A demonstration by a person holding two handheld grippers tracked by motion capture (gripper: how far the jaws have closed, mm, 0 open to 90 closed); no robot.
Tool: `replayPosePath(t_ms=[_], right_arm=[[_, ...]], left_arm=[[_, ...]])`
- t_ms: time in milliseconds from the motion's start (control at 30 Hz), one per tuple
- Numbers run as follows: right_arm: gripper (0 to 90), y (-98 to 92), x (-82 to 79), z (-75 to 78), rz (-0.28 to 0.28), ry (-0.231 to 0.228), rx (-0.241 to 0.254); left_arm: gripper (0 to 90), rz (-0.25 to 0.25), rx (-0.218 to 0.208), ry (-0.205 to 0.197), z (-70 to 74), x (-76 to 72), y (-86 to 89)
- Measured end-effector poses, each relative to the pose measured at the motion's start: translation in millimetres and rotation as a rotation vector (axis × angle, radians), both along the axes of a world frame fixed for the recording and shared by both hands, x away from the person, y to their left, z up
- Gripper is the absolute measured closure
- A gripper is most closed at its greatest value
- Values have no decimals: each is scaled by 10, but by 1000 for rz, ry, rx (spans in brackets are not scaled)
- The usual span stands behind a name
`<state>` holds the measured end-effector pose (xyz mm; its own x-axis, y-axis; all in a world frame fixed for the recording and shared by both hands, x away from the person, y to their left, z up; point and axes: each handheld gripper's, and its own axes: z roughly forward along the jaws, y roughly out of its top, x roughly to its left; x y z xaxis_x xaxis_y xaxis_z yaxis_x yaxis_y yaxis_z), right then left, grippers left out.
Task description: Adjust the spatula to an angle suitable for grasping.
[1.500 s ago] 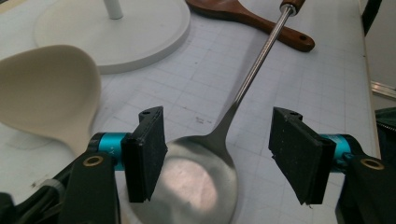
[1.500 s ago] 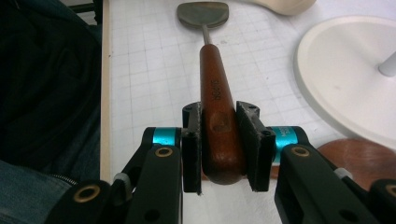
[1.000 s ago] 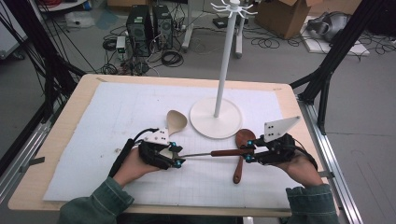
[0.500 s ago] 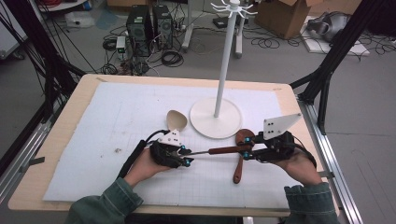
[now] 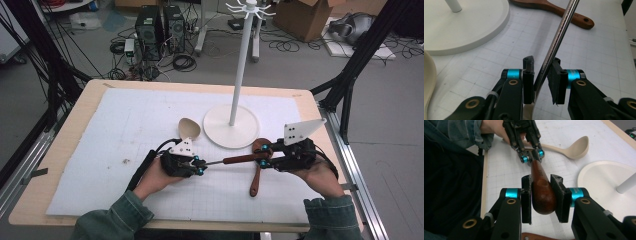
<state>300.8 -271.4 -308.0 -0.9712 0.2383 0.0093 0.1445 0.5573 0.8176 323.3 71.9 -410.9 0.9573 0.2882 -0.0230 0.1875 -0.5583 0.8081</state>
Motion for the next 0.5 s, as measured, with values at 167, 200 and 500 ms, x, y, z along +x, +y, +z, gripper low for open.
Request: replayPosePath(t_ms=[167, 200, 500], right_arm=[[683, -26, 26, -16, -40, 10, 2], [679, -33, 32, -23, -42, 13, 5], [623, -133, 79, -50, -125, 31, 24]], left_arm=[[770, -14, 3, -2, 10, -17, -2], [773, -15, 3, -4, 12, -22, -4], [803, -33, 9, -16, 20, -49, -11]])
